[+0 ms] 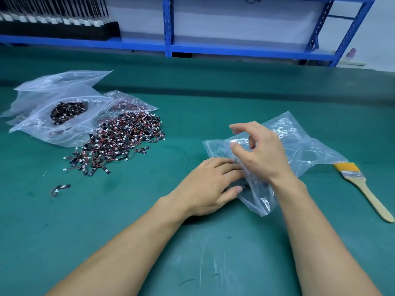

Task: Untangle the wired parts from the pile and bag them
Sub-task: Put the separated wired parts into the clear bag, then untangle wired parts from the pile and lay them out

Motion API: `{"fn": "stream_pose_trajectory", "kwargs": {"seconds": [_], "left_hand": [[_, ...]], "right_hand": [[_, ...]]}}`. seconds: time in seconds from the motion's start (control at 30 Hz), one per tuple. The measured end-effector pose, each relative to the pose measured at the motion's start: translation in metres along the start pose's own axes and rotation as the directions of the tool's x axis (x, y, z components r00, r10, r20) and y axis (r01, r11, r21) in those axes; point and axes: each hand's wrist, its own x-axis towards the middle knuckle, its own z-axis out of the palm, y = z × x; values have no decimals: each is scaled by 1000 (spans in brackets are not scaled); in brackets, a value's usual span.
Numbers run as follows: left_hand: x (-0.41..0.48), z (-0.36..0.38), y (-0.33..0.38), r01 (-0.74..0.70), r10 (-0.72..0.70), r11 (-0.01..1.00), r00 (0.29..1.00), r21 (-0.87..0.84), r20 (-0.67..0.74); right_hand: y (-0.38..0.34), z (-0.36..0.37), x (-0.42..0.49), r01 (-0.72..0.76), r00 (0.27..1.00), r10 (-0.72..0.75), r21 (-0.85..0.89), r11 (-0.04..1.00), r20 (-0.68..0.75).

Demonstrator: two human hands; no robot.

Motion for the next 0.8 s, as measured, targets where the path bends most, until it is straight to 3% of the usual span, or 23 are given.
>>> {"fn": "stream_pose_trajectory", "kwargs": {"seconds": [0.13, 0.23, 0.37, 0.5, 0.63, 0.8], "left_hand": [[-17, -14, -13, 33, -34, 999, 995, -17, -95], [-33, -26, -35, 132, -142, 989, 973, -66, -180], [-55, -38, -82, 332, -329, 943, 916, -24, -228], [-65, -41, -118, 528, -510, 847, 840, 65, -183], [-55, -33, -126, 564, -555, 819, 826, 106, -102], [-53, -27, -127, 580, -577, 800, 814, 154, -67]], "right_hand": [[0, 6, -2, 25, 949, -12, -38, 999, 314], [1, 8, -3, 38, 894, 4, -84, 996, 447], [6, -2, -1, -31, 876, 105, -163, 986, 471], [15, -20, 1, -103, 840, 320, -451, 887, 438], [21, -42, 0, -208, 731, 489, -527, 824, 476], [9, -35, -2, -137, 685, 453, -510, 849, 571]]}}
